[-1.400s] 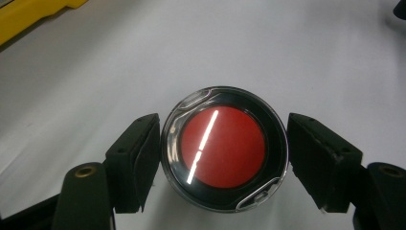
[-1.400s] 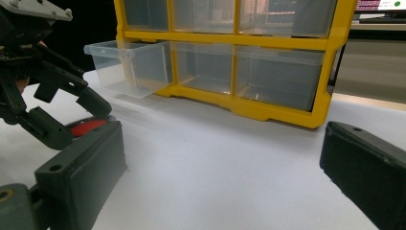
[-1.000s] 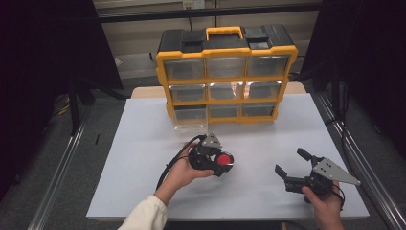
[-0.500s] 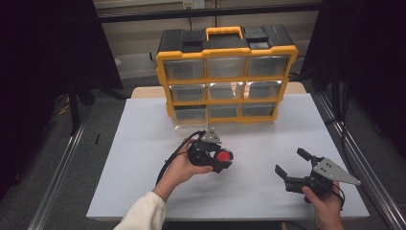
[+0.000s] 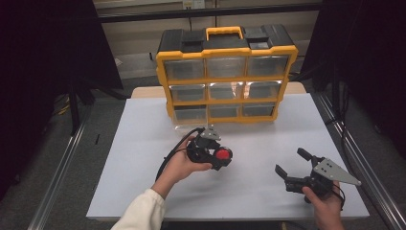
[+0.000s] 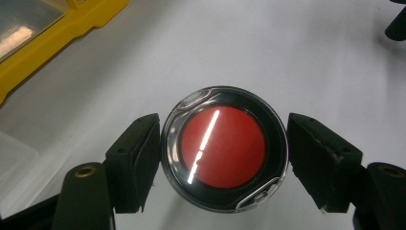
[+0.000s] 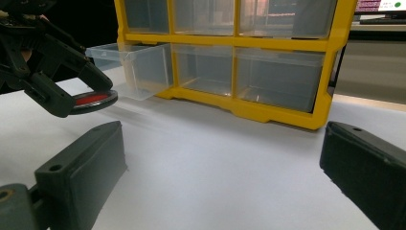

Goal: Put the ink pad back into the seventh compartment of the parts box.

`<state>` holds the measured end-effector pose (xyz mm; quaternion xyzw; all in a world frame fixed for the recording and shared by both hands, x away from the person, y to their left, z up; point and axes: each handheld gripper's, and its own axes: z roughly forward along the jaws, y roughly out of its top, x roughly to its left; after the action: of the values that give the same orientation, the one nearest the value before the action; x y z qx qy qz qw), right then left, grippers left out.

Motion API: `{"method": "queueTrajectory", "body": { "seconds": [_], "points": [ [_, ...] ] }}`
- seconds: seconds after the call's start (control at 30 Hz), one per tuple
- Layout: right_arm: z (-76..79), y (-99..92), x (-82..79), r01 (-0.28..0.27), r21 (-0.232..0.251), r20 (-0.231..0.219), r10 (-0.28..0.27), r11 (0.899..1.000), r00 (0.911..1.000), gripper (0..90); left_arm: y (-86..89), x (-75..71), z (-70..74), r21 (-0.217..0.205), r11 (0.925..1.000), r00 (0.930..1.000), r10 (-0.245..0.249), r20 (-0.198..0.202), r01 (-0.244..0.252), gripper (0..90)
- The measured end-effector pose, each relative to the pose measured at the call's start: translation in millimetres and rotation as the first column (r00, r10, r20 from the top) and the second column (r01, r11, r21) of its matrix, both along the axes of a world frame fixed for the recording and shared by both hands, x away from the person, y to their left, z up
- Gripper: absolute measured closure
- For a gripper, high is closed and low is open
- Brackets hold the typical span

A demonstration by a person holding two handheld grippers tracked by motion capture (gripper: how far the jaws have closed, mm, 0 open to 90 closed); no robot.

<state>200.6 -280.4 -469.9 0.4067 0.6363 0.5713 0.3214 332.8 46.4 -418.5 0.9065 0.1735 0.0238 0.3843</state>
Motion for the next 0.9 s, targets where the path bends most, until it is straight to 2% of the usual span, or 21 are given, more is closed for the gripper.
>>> {"method": "queueTrajectory", "body": {
  "seconds": [0.03, 0.1, 0.2, 0.27, 0.37, 0.4, 0.43, 0.47, 0.5, 0.53, 0.57, 0.6, 0.7, 0.77, 0.8, 0.83, 0.9],
  "points": [
    [0.0, -0.1, 0.0, -0.001, 0.000, 0.000, 0.001, 1.000, 1.0000, 1.3, -1.3, -0.9, 0.0, -0.020, 0.9997, 0.9999, 0.014, -0.006, -0.014, 29.3],
    [0.0, -0.1, 0.0, -0.001, 0.000, 0.000, 0.001, 1.000, 1.0000, 1.3, -0.1, 0.7, 2.6, 0.005, 1.0000, 1.0000, -0.006, 0.001, 0.006, 29.3],
    [0.1, -0.1, -0.2, -0.001, 0.001, -0.001, 0.001, 1.000, 1.0000, 1.3, 0.3, 1.9, 4.8, 0.007, 0.9999, 1.0000, -0.008, 0.002, 0.008, 29.3],
    [0.2, -0.2, -0.4, 0.001, -0.001, -0.001, -0.001, 1.000, 1.0000, 1.3, -0.8, 1.1, 4.8, -0.024, 0.9995, 0.9997, 0.021, -0.014, -0.021, 29.3],
    [0.1, 0.1, -0.1, 0.000, 0.001, 0.000, 0.000, 1.000, 1.0000, 1.3, 1.6, 4.8, 7.7, 0.007, 1.0000, 1.0000, 0.001, -0.004, -0.001, 29.3],
    [0.2, 0.1, -0.2, 0.000, 0.003, 0.000, 0.000, 1.000, 1.0000, 1.3, 0.8, 4.2, 7.7, -0.009, 0.9998, 0.9998, 0.019, -0.011, -0.019, 29.3],
    [0.2, -0.2, -0.3, -0.002, 0.001, 0.000, 0.002, 1.000, 1.0000, 1.3, 1.7, 5.7, 8.9, 0.004, 1.0000, 1.0000, 0.007, -0.004, -0.007, 29.3],
    [0.3, -0.3, -0.6, 0.003, 0.000, -0.003, -0.003, 1.000, 1.0000, 1.3, 0.9, 5.3, 8.9, -0.012, 0.9998, 0.9998, 0.018, -0.009, -0.018, 29.3],
    [0.4, -0.3, -0.7, 0.003, 0.002, -0.004, -0.003, 1.000, 1.0000, 1.3, 1.7, 6.7, 10.5, 0.005, 1.0000, 1.0000, 0.003, -0.002, -0.003, 29.3],
    [0.4, -0.4, -0.6, 0.002, 0.002, -0.002, -0.002, 1.000, 1.0000, 1.3, 0.4, 5.4, 10.4, -0.017, 0.9995, 0.9995, 0.028, -0.013, -0.028, 29.3],
    [0.4, -0.5, -0.7, -0.001, -0.002, -0.003, 0.001, 1.000, 1.0000, 1.3, 1.0, 6.4, 11.5, -0.002, 0.9999, 0.9999, 0.016, -0.006, -0.016, 29.3],
    [0.4, -0.5, -0.7, 0.000, -0.001, -0.004, 0.000, 1.000, 1.0000, 1.3, 0.5, 6.8, 12.0, -0.014, 0.9998, 0.9998, 0.017, -0.011, -0.017, 29.3],
    [0.5, -0.5, -0.7, 0.000, 0.000, -0.001, 0.000, 1.000, 1.0000, 1.3, 0.5, 7.6, 14.1, -0.014, 0.9997, 0.9997, 0.022, -0.009, -0.022, 29.3],
    [0.4, -0.6, -0.7, -0.002, -0.001, -0.001, 0.002, 1.000, 1.0000, 1.3, 1.1, 8.8, 16.6, 0.002, 0.9997, 0.9997, 0.023, -0.004, -0.023, 29.3],
    [0.4, -0.6, -0.6, 0.000, 0.000, 0.000, 0.000, 1.000, 1.0000, 1.3, 1.3, 9.4, 17.3, 0.003, 0.9998, 0.9998, 0.020, -0.002, -0.020, 29.3],
    [0.4, -0.6, -0.7, 0.000, 0.000, 0.000, 0.000, 1.000, 1.0000, 1.3, 1.0, 9.5, 17.4, -0.014, 0.9996, 0.9996, 0.026, -0.010, -0.026, 29.3],
    [0.5, -0.5, -0.8, 0.000, 0.000, -0.001, 0.000, 1.000, 1.0000, 1.3, 1.2, 10.6, 18.9, -0.010, 0.9996, 0.9997, 0.025, -0.005, -0.025, 29.3]
  ]
}}
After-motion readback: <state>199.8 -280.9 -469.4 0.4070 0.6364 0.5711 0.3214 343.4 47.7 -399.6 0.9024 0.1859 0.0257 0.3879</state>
